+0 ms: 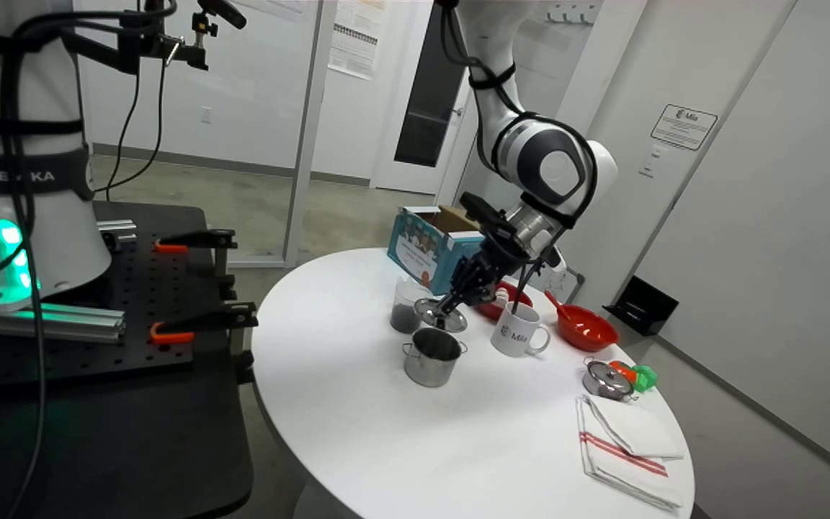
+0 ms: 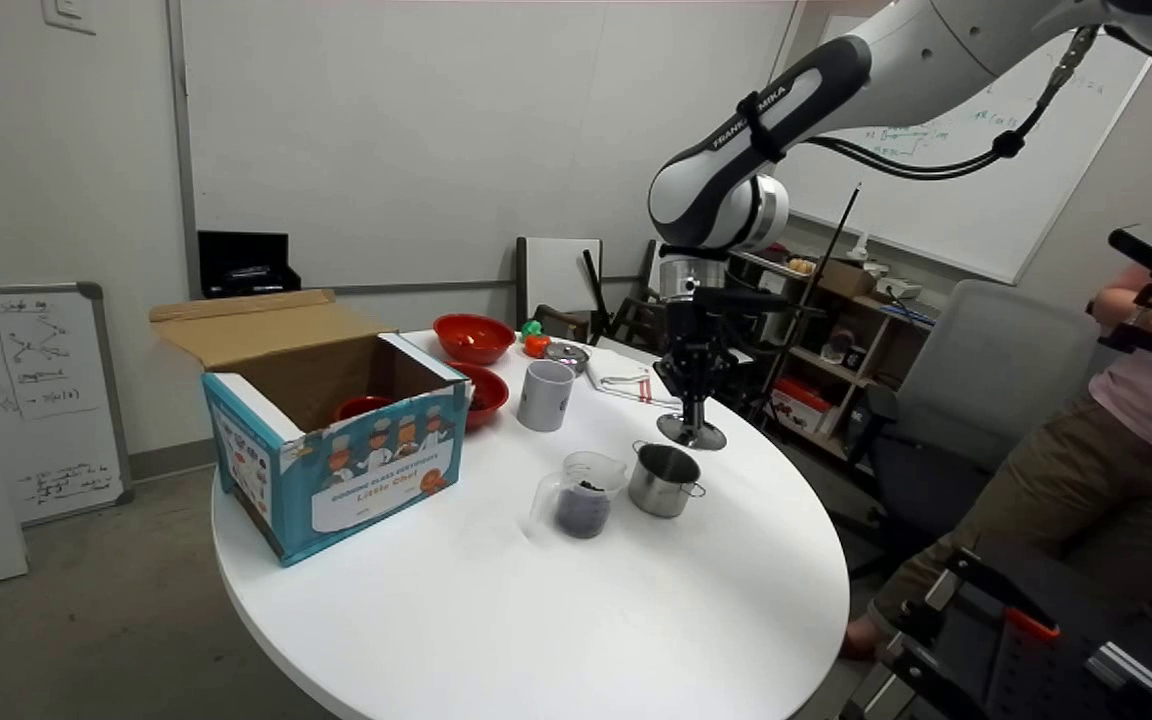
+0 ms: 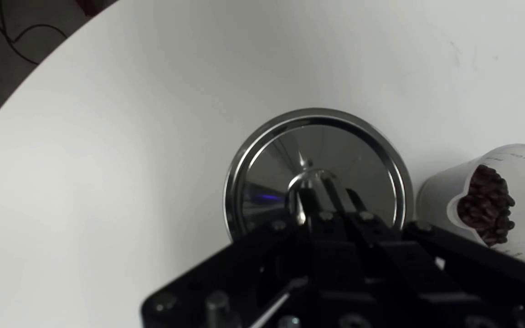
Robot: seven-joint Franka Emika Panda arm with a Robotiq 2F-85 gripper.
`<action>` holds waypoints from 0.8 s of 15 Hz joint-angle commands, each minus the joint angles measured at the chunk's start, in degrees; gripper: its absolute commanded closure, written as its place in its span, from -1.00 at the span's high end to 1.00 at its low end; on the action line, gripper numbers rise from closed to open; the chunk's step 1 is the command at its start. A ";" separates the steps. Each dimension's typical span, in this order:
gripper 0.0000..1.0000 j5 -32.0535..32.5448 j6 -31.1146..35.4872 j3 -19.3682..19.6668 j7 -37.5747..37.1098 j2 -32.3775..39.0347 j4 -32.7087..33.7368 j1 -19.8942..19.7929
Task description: Remove the lid from the pot and put some of the object from the measuring cup into the pot, and put the lid back on
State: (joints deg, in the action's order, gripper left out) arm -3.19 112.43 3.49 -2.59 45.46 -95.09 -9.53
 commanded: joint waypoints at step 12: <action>-0.98 -9.14 3.83 6.12 -2.04 -3.63 -9.37 -8.74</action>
State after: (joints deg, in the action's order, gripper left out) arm -11.04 113.51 9.48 -2.84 41.79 -103.33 -19.44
